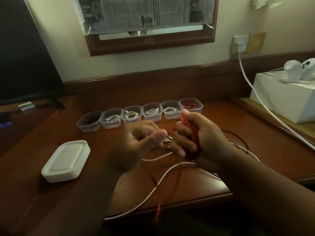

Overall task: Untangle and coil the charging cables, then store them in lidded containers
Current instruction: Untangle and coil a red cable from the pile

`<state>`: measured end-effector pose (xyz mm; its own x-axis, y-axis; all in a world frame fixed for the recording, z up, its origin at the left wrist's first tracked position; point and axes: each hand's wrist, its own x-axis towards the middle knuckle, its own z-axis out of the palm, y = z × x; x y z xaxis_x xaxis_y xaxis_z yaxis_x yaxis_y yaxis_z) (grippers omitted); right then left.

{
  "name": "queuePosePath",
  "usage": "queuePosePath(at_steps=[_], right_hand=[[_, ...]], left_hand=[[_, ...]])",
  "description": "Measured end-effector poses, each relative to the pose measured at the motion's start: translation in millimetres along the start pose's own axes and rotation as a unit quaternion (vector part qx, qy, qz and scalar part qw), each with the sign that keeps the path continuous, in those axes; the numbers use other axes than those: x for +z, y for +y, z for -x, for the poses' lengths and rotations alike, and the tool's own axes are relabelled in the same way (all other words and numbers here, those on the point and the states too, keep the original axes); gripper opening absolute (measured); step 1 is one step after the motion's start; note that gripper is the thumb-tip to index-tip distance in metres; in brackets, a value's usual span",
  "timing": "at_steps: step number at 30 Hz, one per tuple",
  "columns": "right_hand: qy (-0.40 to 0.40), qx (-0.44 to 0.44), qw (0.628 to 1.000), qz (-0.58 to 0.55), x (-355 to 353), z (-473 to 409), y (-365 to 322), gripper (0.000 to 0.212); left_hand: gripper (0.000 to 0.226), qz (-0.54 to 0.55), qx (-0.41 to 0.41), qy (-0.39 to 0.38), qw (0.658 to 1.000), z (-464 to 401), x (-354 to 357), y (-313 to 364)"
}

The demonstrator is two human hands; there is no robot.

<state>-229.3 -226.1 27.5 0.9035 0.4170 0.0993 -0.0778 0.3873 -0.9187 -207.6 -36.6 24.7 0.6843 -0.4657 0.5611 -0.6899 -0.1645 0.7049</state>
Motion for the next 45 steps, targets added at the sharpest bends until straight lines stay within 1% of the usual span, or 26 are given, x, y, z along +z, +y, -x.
queuePosePath(at_steps=[2, 3, 4, 6, 7, 8, 9, 10, 14, 16, 19, 20, 22, 23, 25, 27, 29, 32, 34, 36, 37, 38, 40, 42, 44, 45], right_hand=[[-0.109, 0.005, 0.993, -0.036, 1, 4, 1, 0.048], [-0.163, 0.007, 0.985, -0.062, 2, 5, 2, 0.048], [-0.208, 0.006, 0.974, -0.088, 3, 6, 3, 0.049], [-0.256, -0.001, 0.959, -0.124, 6, 7, 5, 0.051], [-0.262, -0.004, 0.956, -0.134, 6, 7, 5, 0.051], [-0.261, -0.007, 0.956, -0.137, 5, 6, 6, 0.052], [-0.255, -0.01, 0.958, -0.134, 4, 6, 7, 0.051], [-0.248, -0.013, 0.961, -0.124, 1, 6, 8, 0.05], [-0.192, -0.043, 0.98, -0.003, -5, 7, 14, 0.042], [-0.163, -0.034, 0.985, 0.043, -6, 5, 14, 0.038], [-0.112, -0.001, 0.989, 0.1, -9, 1, 11, 0.032], [-0.09, 0.008, 0.989, 0.119, -10, -1, 9, 0.029], [-0.041, 0.018, 0.984, 0.17, -10, -5, 4, 0.016], [-0.019, 0.016, 0.979, 0.2, -11, -9, 3, 0.021], [0.006, -0.002, 0.965, 0.261, -12, -20, 4, 0.038], [0.022, -0.034, 0.946, 0.322, -9, -32, 6, 0.042], [0.058, -0.053, 0.941, 0.33, -7, -47, 9, 0.035], [0.118, -0.067, 0.928, 0.347, -8, -75, 11, 0.032], [0.131, -0.068, 0.918, 0.368, -11, -97, 17, 0.037], [0.127, -0.049, 0.913, 0.385, -20, -121, 27, 0.048], [0.125, -0.039, 0.91, 0.393, -25, -132, 32, 0.051], [0.121, -0.036, 0.906, 0.404, -30, -141, 36, 0.051], [0.11, -0.039, 0.889, 0.442, -41, -154, 46, 0.043], [0.11, -0.05, 0.879, 0.462, -52, -159, 61, 0.031], [0.132, -0.077, 0.887, 0.437, -62, -161, 76, 0.026], [0.152, -0.088, 0.893, 0.414, -67, -162, 80, 0.028]], left_hand=[[0.046, 0.04, -0.03, 0.051, 0.997, -5, 0, 1], [0.041, 0.067, -0.06, 0.048, 0.995, -6, 3, 4], [0.038, 0.107, -0.09, 0.018, 0.99, -6, 8, 7], [0.04, 0.205, -0.127, -0.057, 0.969, -2, 21, 12], [0.04, 0.253, -0.144, -0.063, 0.955, 2, 28, 17], [0.04, 0.294, -0.162, -0.051, 0.941, 5, 36, 23], [0.042, 0.318, -0.174, -0.031, 0.931, 7, 42, 27], [0.043, 0.322, -0.18, -0.009, 0.929, 10, 48, 30], [0.042, 0.273, -0.158, 0.067, 0.947, 15, 63, 29], [0.039, 0.255, -0.149, 0.095, 0.951, 16, 66, 26], [0.035, 0.237, -0.136, 0.111, 0.956, 15, 64, 22], [0.034, 0.213, -0.129, 0.116, 0.962, 14, 62, 18], [0.028, 0.105, -0.112, 0.127, 0.98, 11, 53, 4], [0.024, 0.034, -0.101, 0.13, 0.986, 9, 46, -3], [0.02, -0.082, -0.078, 0.134, 0.984, 4, 31, -13], [0.018, -0.132, -0.063, 0.129, 0.981, -6, 17, -19], [0.023, -0.151, -0.058, 0.111, 0.981, -19, 6, -26], [0.019, -0.138, -0.085, 0.079, 0.984, -39, -1, -39], [0.02, -0.149, -0.105, 0.057, 0.981, -50, -3, -55], [0.023, -0.166, -0.114, 0.067, 0.977, -61, -6, -75], [0.024, -0.154, -0.121, 0.086, 0.977, -65, -7, -88], [0.026, -0.123, -0.131, 0.108, 0.978, -67, -8, -100], [0.032, -0.03, -0.152, 0.14, 0.978, -66, -3, -120], [0.031, 0.049, -0.165, 0.14, 0.975, -61, 4, -135], [0.032, 0.102, -0.173, 0.146, 0.969, -60, 11, -147], [0.034, 0.114, -0.178, 0.151, 0.966, -61, 14, -151]])
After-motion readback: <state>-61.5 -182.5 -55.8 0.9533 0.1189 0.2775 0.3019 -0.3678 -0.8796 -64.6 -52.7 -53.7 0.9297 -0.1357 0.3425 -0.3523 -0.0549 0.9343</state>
